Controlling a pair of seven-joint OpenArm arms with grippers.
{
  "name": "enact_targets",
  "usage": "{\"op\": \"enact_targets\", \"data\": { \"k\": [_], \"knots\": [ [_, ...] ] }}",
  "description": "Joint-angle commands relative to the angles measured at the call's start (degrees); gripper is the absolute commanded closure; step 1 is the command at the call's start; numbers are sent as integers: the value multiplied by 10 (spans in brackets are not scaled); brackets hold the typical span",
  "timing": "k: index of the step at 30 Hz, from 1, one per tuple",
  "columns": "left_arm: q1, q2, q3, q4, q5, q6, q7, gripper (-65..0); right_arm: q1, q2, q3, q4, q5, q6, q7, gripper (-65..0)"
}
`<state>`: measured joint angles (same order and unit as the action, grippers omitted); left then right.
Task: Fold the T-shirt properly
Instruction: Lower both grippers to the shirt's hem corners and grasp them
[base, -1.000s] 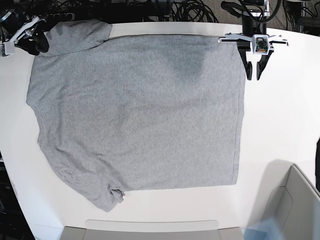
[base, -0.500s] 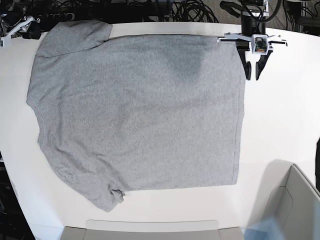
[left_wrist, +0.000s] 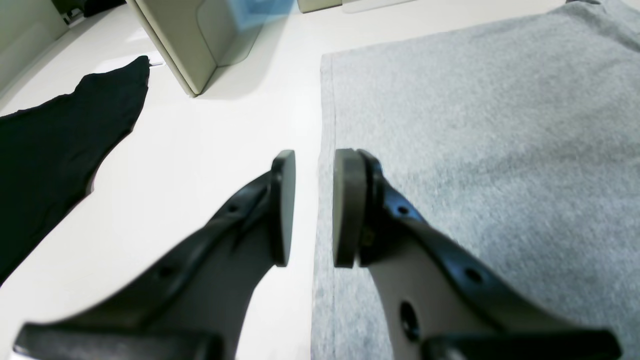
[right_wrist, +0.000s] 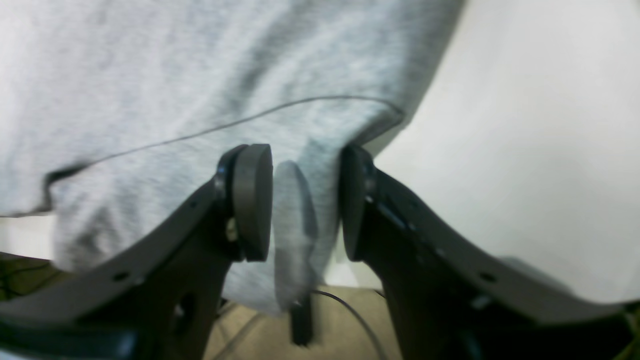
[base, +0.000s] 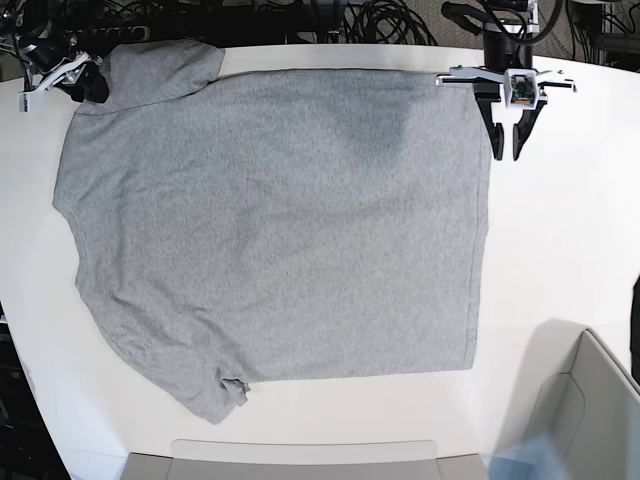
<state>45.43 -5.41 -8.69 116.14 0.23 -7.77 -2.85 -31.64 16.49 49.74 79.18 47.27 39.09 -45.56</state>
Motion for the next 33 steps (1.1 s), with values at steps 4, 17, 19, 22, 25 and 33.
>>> {"op": "enact_targets", "data": {
  "k": [4,17,19,22,25,33],
  "knots": [
    [7,-2,-1,8,0,2,-12,-144,-33,-17,-6,-4,-30,9,-42,-228],
    [3,-2,32,7,-4,2,49,-147,10,-13,-5,-63,-18,9,-64,-228],
    [-4,-2,44,7,-20,2,95,-147,12,-9,-5,-61,-18,9,-64,-228],
    [-38,-3,39,5,-113,2,206,-178,10,-3,-5,-63,-18,9,-64,-228],
    [-57,-3,-10,5,-230,2,291,-217,5,3,-4,-58,-15,9,-64,-228],
    [-62,-76,-114,-44,-411,2,441,-221,-2,11,-3,-58,-14,9,-64,-228]
  ]
}}
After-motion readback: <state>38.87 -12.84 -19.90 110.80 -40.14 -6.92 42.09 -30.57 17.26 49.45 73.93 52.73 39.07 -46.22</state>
